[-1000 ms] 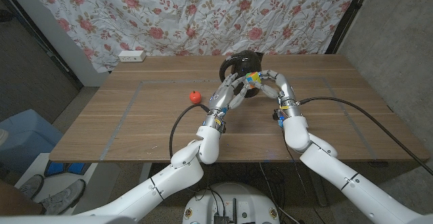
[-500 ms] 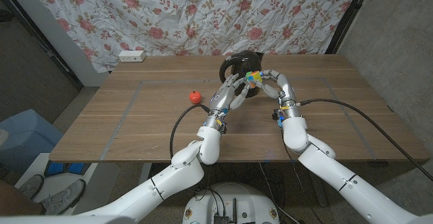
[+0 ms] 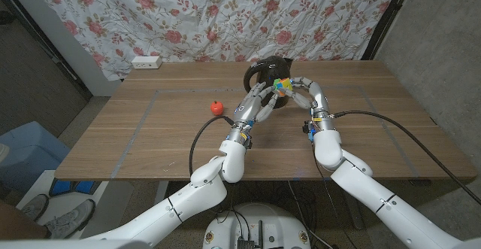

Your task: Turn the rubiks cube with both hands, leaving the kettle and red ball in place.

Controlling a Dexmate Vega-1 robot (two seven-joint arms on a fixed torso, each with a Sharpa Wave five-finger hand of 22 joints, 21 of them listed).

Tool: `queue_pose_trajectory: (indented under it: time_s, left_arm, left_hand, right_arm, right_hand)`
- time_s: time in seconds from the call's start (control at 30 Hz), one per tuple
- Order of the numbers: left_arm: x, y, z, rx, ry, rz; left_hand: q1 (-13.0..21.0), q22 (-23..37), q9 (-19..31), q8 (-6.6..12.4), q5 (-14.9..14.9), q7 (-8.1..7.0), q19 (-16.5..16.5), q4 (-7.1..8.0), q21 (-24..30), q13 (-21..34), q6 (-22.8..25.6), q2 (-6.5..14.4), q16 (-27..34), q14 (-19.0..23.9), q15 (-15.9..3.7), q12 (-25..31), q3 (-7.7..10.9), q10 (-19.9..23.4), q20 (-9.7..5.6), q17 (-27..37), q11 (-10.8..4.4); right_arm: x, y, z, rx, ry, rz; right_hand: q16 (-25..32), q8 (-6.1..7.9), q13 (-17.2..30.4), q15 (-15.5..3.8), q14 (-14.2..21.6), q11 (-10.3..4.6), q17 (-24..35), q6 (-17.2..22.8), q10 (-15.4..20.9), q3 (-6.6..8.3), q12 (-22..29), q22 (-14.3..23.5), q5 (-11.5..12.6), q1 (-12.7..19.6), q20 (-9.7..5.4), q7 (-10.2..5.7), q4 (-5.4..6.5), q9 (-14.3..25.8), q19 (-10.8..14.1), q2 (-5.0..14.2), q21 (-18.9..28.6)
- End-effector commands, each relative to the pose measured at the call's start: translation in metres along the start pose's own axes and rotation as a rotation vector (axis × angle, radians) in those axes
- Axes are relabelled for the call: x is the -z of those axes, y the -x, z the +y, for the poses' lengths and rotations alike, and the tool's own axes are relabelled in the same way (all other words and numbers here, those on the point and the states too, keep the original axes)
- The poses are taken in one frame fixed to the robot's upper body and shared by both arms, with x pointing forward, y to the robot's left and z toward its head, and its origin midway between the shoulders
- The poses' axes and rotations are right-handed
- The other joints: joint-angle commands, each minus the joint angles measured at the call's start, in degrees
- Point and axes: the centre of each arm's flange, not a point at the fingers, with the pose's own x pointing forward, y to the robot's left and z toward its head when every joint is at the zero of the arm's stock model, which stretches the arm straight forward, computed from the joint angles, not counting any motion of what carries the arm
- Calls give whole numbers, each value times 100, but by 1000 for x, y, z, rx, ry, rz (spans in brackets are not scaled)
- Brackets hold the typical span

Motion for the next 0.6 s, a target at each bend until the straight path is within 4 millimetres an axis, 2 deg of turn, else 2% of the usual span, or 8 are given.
queue_pose_trajectory:
  time_s: [0.03,0.6]
  left_arm:
    - [0,0,-2,1,5,-1]
    - [1,0,-5,-2,13,1]
  left_hand:
    - [62,11,9,32,23,16,-14,-29,32,20,32,439,38,-6,-140,53,28,23,-128,16,-5]
    - [59,11,9,32,19,17,-15,-34,32,20,32,437,38,-8,-139,52,45,18,-125,18,-3]
  right_arm:
    - [-2,0,1,16,-23,7]
    - [-5,-1,6,34,-57,32]
  right_hand:
    - [47,24,13,-851,58,-375,12,569,452,-1,21,13,21,488,31,-524,-20,28,37,507,-5]
    - [47,33,11,-848,79,-375,17,608,479,-13,16,14,15,509,34,-523,-13,23,33,513,-9]
